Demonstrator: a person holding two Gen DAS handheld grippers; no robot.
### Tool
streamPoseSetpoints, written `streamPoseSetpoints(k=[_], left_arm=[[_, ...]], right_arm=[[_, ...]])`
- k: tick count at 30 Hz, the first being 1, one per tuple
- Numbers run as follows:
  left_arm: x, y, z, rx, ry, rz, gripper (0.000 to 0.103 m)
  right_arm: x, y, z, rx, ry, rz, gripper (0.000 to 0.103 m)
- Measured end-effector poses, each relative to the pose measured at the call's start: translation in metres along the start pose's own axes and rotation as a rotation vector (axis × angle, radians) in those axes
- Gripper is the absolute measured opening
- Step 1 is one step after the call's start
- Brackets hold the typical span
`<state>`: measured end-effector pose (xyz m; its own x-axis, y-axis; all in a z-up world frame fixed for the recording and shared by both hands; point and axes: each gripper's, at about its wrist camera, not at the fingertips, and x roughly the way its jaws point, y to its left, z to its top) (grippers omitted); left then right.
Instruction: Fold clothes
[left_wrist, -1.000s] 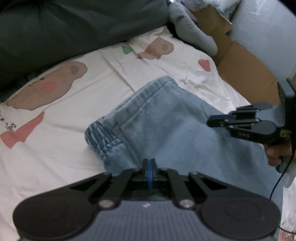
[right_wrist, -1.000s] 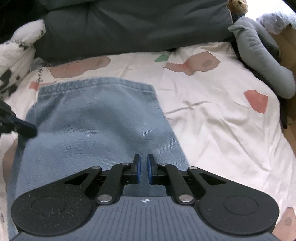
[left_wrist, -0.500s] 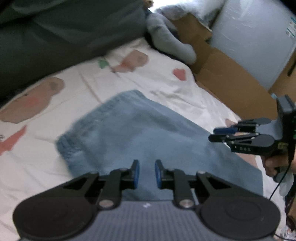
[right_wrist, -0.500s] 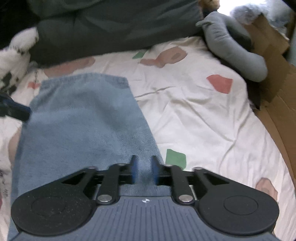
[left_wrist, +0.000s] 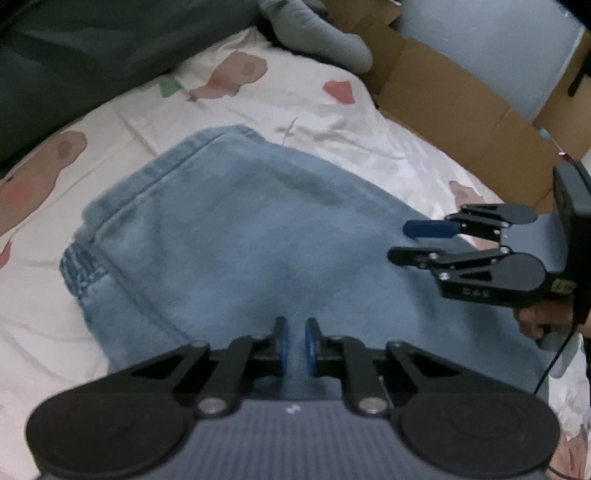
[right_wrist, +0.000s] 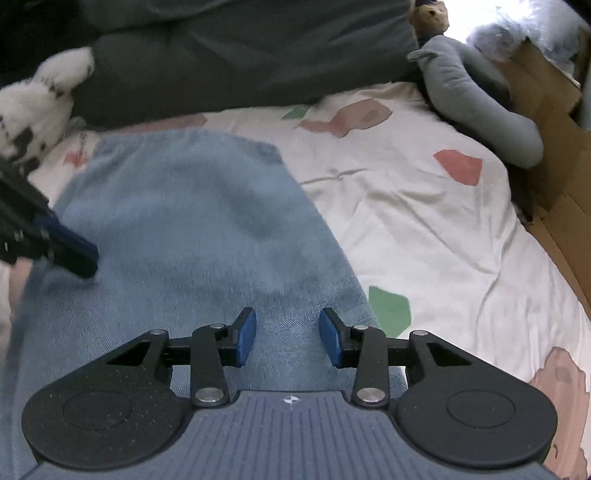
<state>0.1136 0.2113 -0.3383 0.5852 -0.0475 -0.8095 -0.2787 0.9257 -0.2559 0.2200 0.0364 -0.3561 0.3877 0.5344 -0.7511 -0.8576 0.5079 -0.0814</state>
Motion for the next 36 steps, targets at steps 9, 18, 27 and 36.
streamPoseSetpoints(k=[9, 18, 27, 36], left_arm=[[-0.007, -0.005, 0.001, 0.006, 0.001, 0.003, 0.009], [-0.009, -0.031, 0.0, 0.081, 0.058, -0.004, 0.012], [0.006, -0.062, 0.012, 0.183, 0.127, -0.005, 0.014], [0.016, -0.094, 0.034, 0.292, 0.178, -0.035, 0.016]], right_arm=[[-0.011, -0.005, -0.027, 0.015, 0.031, -0.01, 0.045], [-0.03, -0.014, -0.051, 0.066, 0.063, -0.039, 0.045], [-0.063, -0.031, -0.087, 0.112, 0.071, -0.033, 0.046], [-0.091, -0.043, -0.12, 0.138, 0.065, -0.045, 0.046]])
